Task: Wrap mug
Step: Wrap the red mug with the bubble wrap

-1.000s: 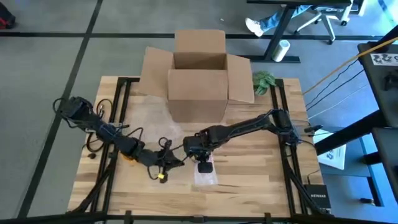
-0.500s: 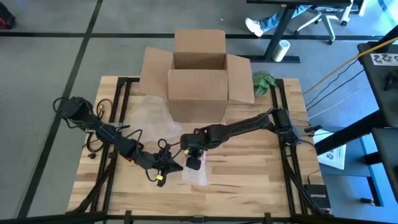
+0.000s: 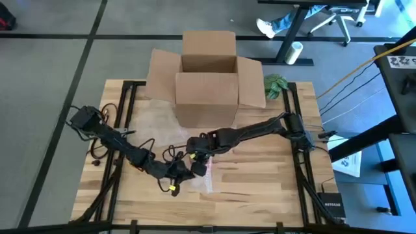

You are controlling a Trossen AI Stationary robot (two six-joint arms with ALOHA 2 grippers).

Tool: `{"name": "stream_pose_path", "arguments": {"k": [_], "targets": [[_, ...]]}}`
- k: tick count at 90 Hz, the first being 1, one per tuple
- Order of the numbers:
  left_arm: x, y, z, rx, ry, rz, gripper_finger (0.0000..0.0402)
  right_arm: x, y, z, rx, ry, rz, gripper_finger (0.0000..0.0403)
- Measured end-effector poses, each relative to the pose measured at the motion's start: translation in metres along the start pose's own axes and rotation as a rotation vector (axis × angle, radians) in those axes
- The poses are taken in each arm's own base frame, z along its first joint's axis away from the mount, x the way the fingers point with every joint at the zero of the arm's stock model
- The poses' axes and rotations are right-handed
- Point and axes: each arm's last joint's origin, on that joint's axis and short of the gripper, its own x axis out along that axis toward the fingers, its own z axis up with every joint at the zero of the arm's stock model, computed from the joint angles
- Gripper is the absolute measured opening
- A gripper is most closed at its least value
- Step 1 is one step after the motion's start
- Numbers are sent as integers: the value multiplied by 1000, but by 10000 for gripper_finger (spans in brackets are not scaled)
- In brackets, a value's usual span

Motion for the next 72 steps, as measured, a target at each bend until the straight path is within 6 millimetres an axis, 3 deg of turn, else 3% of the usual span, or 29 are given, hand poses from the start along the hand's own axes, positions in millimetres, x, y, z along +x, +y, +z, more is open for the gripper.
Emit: {"name": "stream_pose_path", "arguments": {"k": [20,43,72], "targets": [[-4,2,-2,49,-50,208,0,0,1,-1,-1,13,27,0],[-4,5,-5,48,-37,259,0,-1,4,-2,19,59,105,0],[-2,11,-6,27,-22,294,0,-49,23,12,-28,151,-1,0]]}}
